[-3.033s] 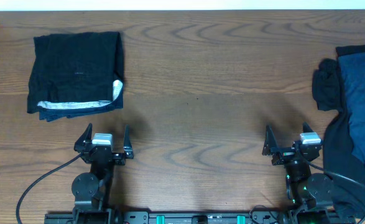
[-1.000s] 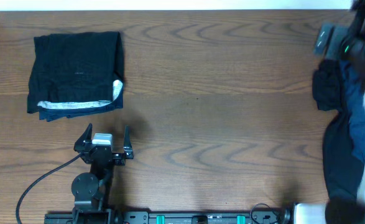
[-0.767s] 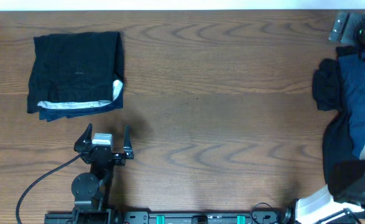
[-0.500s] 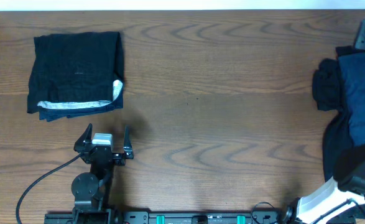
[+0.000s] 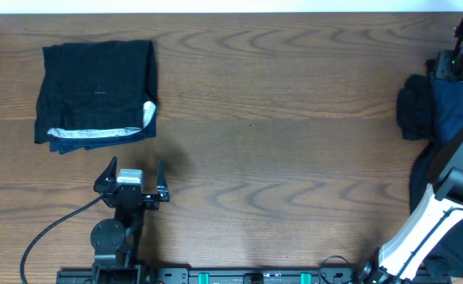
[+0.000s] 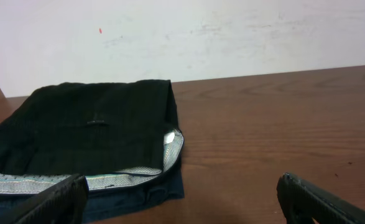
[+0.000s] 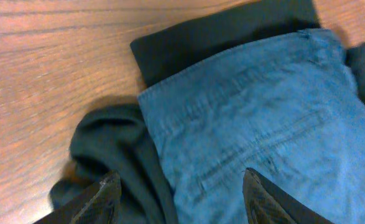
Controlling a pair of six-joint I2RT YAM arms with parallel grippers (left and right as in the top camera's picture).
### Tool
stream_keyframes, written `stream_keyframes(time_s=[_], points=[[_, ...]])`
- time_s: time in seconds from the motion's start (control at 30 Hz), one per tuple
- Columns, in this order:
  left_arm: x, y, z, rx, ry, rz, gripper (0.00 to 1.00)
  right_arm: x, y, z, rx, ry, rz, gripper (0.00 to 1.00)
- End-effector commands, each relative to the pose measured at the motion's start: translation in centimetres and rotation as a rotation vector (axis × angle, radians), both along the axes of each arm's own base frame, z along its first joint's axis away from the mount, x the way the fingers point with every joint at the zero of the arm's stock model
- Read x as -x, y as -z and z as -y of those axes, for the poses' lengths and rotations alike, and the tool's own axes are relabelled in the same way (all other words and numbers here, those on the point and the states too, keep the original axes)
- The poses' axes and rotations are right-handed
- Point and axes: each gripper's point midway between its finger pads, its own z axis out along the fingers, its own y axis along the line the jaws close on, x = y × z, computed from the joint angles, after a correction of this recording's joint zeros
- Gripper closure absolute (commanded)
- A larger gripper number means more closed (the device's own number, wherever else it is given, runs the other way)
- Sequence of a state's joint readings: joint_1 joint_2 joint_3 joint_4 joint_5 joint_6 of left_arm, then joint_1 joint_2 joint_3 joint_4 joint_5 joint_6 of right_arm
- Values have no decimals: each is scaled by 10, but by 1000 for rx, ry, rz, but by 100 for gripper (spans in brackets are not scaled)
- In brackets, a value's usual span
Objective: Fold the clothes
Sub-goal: 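Move the right gripper over the clothes pile at the right edge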
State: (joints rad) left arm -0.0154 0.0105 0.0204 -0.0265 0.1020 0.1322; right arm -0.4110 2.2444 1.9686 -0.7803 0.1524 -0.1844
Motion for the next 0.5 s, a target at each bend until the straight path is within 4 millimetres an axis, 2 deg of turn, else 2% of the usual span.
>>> stream_keyframes(time_s=[0.0,0.3,0.47], points=[[1,15,5,-7,26,-43,2,-7,15,5,22,-49,-18,39],[1,15,5,-7,26,-43,2,-10,73,12,23,-78,-90,37],[1,15,5,-7,26,-43,2,-11,89,17,12,-72,-94,37]])
